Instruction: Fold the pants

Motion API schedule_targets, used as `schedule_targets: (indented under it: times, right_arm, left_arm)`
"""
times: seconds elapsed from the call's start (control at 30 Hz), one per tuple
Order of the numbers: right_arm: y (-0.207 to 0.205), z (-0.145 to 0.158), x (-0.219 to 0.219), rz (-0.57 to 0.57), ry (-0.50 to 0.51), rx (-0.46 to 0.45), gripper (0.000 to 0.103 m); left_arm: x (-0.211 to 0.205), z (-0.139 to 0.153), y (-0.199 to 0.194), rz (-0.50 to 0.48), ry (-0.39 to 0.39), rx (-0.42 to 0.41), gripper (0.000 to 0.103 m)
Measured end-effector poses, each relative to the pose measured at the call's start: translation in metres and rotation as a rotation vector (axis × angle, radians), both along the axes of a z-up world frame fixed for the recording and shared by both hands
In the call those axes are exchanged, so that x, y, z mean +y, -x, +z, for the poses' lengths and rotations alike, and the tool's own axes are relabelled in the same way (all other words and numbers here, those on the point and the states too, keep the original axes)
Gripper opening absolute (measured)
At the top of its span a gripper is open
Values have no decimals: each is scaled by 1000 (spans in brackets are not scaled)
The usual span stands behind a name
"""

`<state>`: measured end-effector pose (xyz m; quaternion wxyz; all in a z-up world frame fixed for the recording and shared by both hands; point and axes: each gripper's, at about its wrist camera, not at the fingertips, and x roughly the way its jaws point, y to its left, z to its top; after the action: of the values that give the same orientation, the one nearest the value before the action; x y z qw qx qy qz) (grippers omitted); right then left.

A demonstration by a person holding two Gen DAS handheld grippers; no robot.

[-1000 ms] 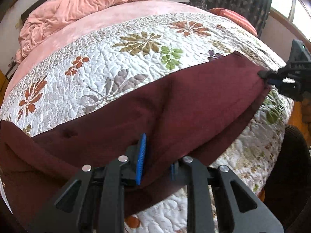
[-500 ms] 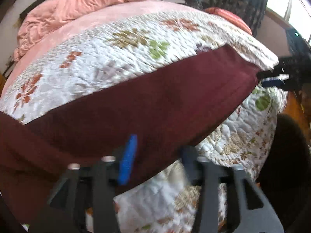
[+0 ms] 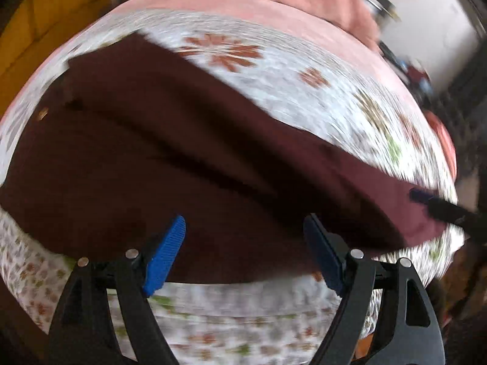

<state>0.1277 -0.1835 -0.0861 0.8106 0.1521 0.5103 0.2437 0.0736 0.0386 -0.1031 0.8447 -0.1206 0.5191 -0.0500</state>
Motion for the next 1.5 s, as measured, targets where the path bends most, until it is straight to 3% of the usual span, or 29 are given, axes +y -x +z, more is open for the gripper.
schedule_targets:
  times: [0.17,0.2,0.27,0.33,0.5,0.6,0.73,0.83,0.97,1.13,1.27,1.4,1.5]
  right_arm:
    - [-45,-35,46,131,71,69,80]
    - [-49,-40,52,142,87,76,73]
    - [-44,-46,61,208,65,101,20]
    - [-35,-46,66,233,61,100,12]
    - [5,-28,85,303,108,-7,11]
    - [13,-59,107,327,237,13,12]
    - [11,-74,96,265,156,42,13]
    - [12,-76,86,235,96,55,13]
    - [14,-77,83,218,78,55,13]
    - [12,-80,81,214,49,52,13]
    - [12,-82,77,210,21,51,13]
    - [11,-83,74,205,-3,56,13]
    - [11,-84,74,204,-6,53,13]
  left_arm:
    - [33,4,-5,46,-34,-2,80]
    - [35,4,-7,44,-38,3,80]
    - [38,5,-8,42,-42,8,80]
    - [40,6,-11,38,-43,11,81]
    - [49,14,-18,39,-44,13,82]
    - [42,26,-42,59,-68,13,87]
    - [29,36,-92,80,-124,52,90]
    - [22,31,-137,88,-185,130,90]
    - [22,2,-196,102,-279,322,90]
    - [26,-26,-244,121,-383,492,90]
    - [25,-39,-268,121,-391,548,90]
    - [30,-57,-281,142,-463,615,91]
    - [43,-60,-285,181,-401,638,84]
